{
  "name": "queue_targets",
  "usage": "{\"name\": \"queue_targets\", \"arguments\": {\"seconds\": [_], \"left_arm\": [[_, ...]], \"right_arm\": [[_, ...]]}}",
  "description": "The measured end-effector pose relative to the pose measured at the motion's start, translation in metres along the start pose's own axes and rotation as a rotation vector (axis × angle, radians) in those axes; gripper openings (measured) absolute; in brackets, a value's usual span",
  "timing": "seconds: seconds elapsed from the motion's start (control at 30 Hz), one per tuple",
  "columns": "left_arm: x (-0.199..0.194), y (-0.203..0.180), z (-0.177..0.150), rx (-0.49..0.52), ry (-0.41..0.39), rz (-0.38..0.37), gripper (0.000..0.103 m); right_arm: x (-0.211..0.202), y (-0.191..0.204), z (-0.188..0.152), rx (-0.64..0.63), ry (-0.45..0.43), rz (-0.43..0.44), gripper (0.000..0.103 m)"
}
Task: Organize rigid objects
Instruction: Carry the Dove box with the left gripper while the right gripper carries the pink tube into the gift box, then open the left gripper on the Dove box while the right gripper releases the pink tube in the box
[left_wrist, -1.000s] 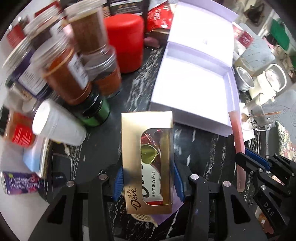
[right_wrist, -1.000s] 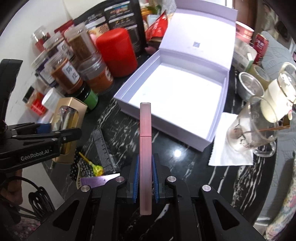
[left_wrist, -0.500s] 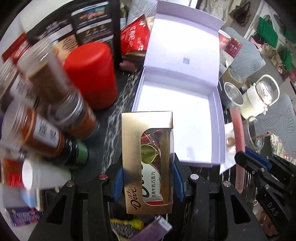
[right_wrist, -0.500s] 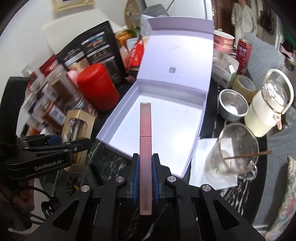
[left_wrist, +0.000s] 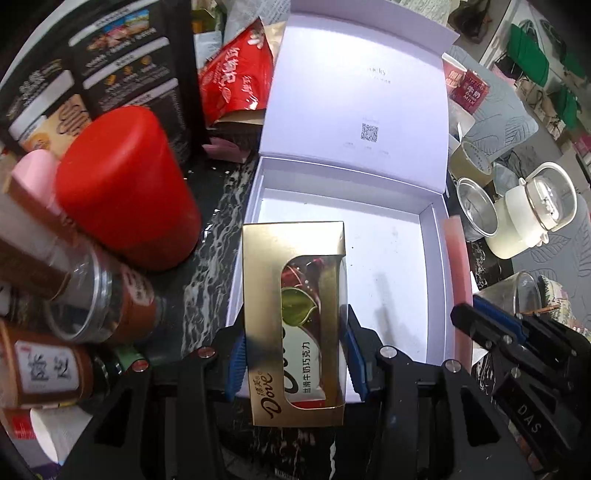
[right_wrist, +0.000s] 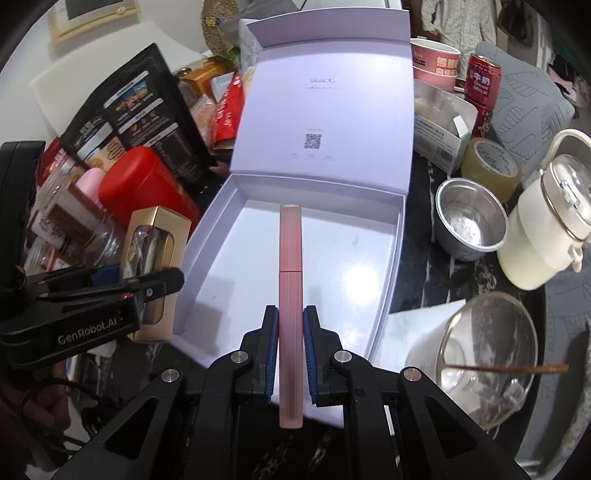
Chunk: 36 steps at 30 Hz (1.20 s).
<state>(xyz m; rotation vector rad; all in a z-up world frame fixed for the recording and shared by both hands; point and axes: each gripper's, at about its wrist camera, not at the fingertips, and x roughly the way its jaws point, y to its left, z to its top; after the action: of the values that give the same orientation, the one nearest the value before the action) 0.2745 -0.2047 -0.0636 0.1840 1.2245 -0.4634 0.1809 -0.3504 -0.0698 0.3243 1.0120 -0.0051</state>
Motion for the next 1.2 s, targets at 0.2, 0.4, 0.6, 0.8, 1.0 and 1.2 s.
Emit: {"name": "queue_targets", "arguments": {"seconds": [0.2,0.4,0.6,0.8,1.0,1.2], "left_arm": [[0.024,-0.008,0.007,0.036,0.037,0.018,0.045],[0.045,-0.010,0.012,0.039,0.064,0.038,0.045],[0.065,-0.012,0.016,0.025,0.099,0.069,0.045],[0.072,-0.016,0.019,0.033,0.097,0.082,0.045],[0.076,-0.017,0.021,0.016,0.128,0.056,0.046],[0.055,-0.018,0.021,0.020,0.093,0.047,0.055]], "right_arm": [[0.016,-0.010,0.008,0.003,-0.015,-0.017,0.014],[0.039,-0.014,0.009,0.009,0.021,-0.029,0.014],[0.055,-0.017,0.007,-0.005,0.048,-0.043,0.014],[0.065,-0.019,0.007,-0.019,0.074,-0.061,0.014],[0.059,-0.016,0.008,-0.049,0.045,-0.087,0.014],[0.047,-0.014,0.011,-0.057,0.033,-0.111,0.022]]}}
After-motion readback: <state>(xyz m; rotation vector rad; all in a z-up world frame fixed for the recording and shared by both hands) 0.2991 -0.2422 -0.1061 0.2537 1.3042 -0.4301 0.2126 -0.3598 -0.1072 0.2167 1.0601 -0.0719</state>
